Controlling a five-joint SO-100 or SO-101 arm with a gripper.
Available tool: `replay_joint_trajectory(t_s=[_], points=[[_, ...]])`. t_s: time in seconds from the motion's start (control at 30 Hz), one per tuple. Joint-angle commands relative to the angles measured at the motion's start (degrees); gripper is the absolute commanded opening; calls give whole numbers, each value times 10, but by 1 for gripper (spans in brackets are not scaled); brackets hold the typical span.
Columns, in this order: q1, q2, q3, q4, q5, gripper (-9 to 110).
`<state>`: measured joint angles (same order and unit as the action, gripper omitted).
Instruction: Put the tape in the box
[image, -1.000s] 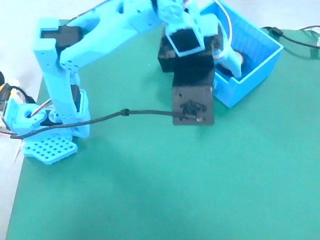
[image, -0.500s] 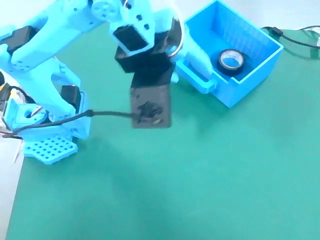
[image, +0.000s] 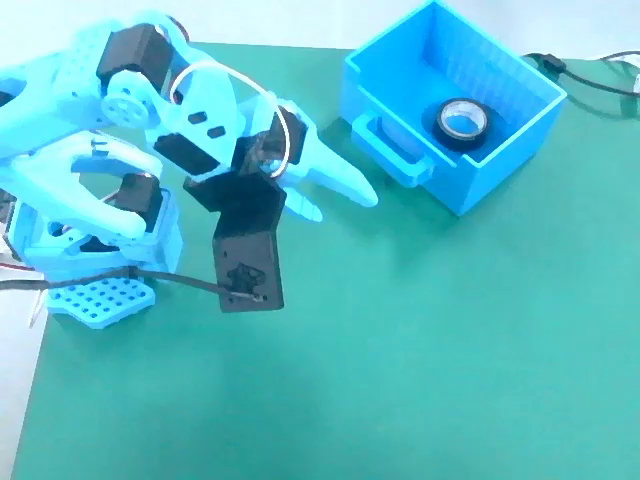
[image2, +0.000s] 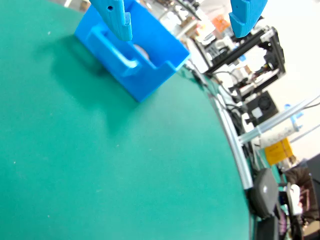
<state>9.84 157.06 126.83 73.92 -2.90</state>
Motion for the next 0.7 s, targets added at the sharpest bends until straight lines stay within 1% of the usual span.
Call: replay_joint_trajectory(t_s=[0.0, 0.17, 0.33, 0.5, 0.67], points=[[17, 54, 82, -56, -19, 29], [18, 116, 226, -124, -20, 28], [21, 252, 328, -116, -19, 27], [49, 306, 382, -110, -18, 24], [54, 314, 413, -110, -15, 20]])
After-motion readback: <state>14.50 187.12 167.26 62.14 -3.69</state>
